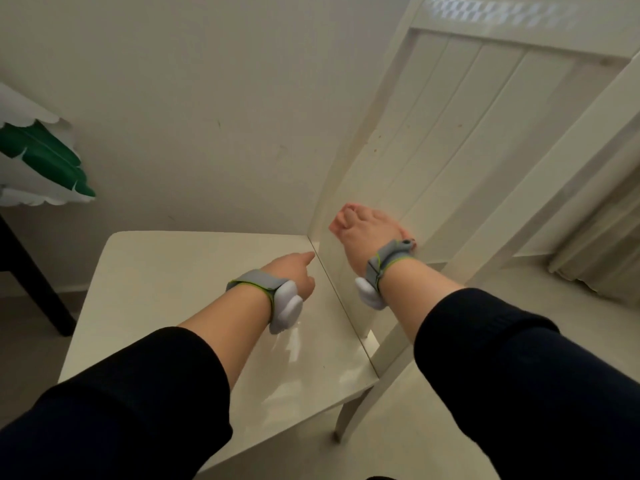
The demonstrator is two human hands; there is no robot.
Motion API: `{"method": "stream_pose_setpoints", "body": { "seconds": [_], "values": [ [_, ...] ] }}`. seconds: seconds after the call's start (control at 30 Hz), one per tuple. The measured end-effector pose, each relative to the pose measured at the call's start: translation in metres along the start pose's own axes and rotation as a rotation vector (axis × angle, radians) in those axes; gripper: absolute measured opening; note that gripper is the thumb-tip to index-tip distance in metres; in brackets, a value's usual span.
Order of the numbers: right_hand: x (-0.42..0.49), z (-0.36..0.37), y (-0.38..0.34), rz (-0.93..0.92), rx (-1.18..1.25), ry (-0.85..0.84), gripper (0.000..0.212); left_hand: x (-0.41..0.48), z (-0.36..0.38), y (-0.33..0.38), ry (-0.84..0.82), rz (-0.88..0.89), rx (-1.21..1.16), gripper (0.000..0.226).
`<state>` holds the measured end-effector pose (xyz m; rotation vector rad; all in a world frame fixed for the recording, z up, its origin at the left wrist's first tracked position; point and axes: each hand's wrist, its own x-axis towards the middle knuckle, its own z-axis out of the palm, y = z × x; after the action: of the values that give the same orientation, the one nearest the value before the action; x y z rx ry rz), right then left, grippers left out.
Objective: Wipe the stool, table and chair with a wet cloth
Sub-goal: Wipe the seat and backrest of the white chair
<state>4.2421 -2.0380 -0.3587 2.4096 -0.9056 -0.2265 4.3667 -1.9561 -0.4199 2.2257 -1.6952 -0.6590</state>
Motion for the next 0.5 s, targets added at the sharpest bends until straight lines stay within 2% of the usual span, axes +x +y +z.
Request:
{"method": "stream_pose_setpoints", "body": {
  "seconds": [0.07, 0.1, 0.2, 0.23, 0.27, 0.37, 0.5],
  "values": [
    [0.003, -0.004, 0.004, -0.020, 0.008, -0.046, 0.052, 0.002, -0.001, 0.008, 0.081, -0.003, -0.176, 0.057],
    [0.006, -0.008, 0.007, -0.007, 0.011, -0.050, 0.051, 0.004, -0.002, 0.013, 0.115, -0.029, -0.343, 0.054],
    [0.009, -0.018, 0.018, 0.082, 0.029, 0.027, 0.049, 0.003, -0.018, 0.040, 0.090, -0.166, -1.200, 0.036],
    [0.009, -0.021, 0.022, 0.113, 0.050, 0.047, 0.049, 0.002, -0.025, 0.049, 0.079, -0.182, -1.399, 0.032],
    [0.010, -0.024, 0.025, 0.127, 0.074, 0.053, 0.050, 0.002, -0.033, 0.058, 0.080, -0.187, -1.497, 0.032],
    [0.005, -0.025, 0.024, 0.128, 0.136, 0.012, 0.055, 0.001, -0.047, 0.081, 0.074, -0.159, -1.578, 0.026],
    [-0.004, -0.036, 0.033, 0.107, 0.246, -0.125, 0.058, -0.003, -0.070, 0.106, -0.022, -0.262, -1.623, 0.025]
  ]
}}
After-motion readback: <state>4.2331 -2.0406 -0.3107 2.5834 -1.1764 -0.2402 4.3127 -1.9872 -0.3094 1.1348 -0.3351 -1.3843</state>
